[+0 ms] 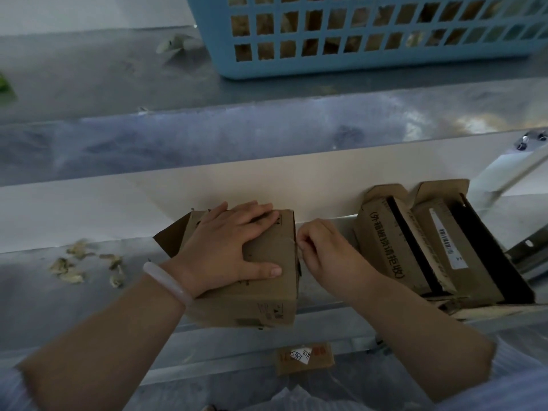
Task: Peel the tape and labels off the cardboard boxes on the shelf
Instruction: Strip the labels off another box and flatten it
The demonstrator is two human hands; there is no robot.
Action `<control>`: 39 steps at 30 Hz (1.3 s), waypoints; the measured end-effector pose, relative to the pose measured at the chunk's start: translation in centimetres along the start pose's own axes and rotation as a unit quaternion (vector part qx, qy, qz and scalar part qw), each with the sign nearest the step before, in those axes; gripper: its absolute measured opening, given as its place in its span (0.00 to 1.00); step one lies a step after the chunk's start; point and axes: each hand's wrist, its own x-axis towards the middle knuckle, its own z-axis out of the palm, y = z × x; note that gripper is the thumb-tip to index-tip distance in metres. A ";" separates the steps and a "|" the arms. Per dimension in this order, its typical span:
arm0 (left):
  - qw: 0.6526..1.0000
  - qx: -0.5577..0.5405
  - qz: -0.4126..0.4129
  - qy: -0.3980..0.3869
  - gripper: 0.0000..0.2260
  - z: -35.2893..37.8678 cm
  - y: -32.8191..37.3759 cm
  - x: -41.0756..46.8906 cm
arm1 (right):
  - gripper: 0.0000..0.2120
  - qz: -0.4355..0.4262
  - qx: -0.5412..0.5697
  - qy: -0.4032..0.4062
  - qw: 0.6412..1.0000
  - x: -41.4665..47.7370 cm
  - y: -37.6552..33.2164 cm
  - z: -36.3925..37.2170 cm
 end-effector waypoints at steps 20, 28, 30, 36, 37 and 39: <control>1.000 -0.017 0.005 -0.002 0.41 0.1 -0.5 0.2 | 0.10 -0.062 -0.021 0.145 0.987 -0.4 1.1 1.0; 1.000 -0.023 -0.004 -0.002 0.43 0.1 -0.5 0.3 | 0.06 -0.024 0.017 0.116 0.993 -1.3 1.4 2.0; 1.000 -0.028 -0.007 -0.003 0.42 0.1 -0.5 0.4 | 0.07 -0.006 0.033 0.114 0.993 -2.2 1.1 2.5; 0.999 -0.034 -0.001 0.001 0.42 0.2 -0.8 0.3 | 0.04 0.125 0.177 0.137 0.967 -3.7 0.3 3.4; 0.999 -0.037 -0.001 0.001 0.41 0.2 -0.8 0.2 | 0.08 0.168 0.226 0.134 0.950 -3.6 0.3 3.4; 0.999 -0.044 0.002 0.006 0.41 0.2 -0.9 0.1 | 0.10 0.244 0.306 0.131 0.911 -3.5 0.2 3.5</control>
